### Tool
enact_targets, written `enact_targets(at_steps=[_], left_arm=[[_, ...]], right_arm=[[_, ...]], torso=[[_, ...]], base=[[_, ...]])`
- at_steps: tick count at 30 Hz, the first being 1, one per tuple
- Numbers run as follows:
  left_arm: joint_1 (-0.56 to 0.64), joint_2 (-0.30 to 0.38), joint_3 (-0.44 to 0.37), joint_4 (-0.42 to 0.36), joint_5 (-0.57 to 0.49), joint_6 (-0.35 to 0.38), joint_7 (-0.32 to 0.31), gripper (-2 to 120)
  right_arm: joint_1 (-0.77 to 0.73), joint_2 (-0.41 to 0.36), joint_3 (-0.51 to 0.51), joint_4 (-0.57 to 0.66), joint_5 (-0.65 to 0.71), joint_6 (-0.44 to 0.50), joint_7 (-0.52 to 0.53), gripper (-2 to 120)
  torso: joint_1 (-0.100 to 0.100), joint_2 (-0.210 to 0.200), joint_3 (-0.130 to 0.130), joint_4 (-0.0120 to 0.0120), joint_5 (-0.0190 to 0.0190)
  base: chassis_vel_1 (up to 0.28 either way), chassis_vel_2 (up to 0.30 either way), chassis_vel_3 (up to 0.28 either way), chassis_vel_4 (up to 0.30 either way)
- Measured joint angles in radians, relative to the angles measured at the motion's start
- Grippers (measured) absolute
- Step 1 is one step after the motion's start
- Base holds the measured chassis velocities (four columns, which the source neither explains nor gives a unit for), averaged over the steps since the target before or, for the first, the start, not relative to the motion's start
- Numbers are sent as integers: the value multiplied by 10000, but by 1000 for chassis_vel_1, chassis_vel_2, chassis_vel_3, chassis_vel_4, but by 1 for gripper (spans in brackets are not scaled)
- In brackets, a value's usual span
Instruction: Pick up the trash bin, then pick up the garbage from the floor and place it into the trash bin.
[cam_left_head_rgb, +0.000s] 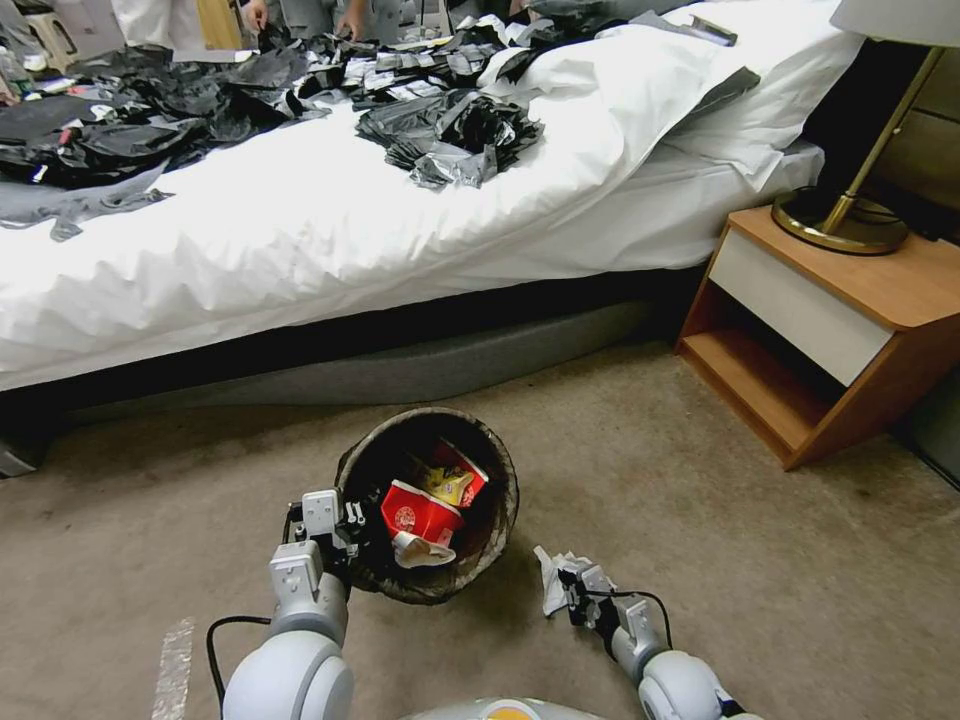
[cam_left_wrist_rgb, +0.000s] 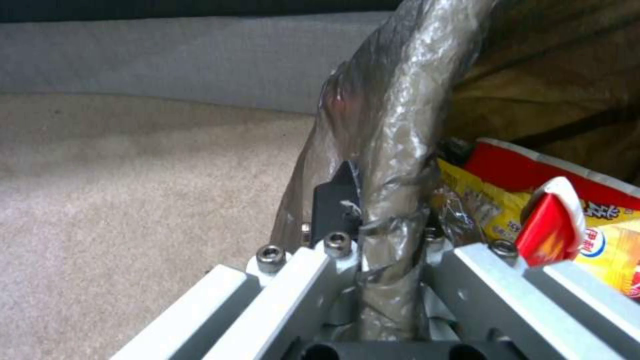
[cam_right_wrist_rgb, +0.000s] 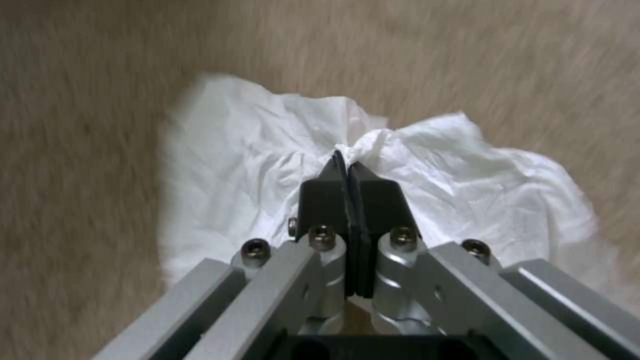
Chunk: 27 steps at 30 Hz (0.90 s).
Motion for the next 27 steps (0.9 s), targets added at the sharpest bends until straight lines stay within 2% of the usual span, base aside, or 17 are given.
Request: enact_targets(at_steps=[7,17,24,27], left_arm=[[-17,3,16,-10,2,3,1,0],[-49,60,-43,-13,-65,5,2,0],[-42,62,-33,49,-84,12,1,0],[-47,60,-30,84,-78,13,0,0]], right_arm=[[-354,-107,281,992,15,343,233,0],[-1107,-277,799,3330,-76,1040,627,0],[-1150,17,866,5319,-221,3021,163,0],[-1096,59,815,5916,-196,3411,-92,0]], torso=[[0,0,0,-2,-1],[0,0,-1,-4,-3],[0,0,-1,-2,-5],[1,0,-1,-3,-3]], base=[[0,0,0,0],[0,0,0,0],[0,0,0,0],[0,0,0,0]])
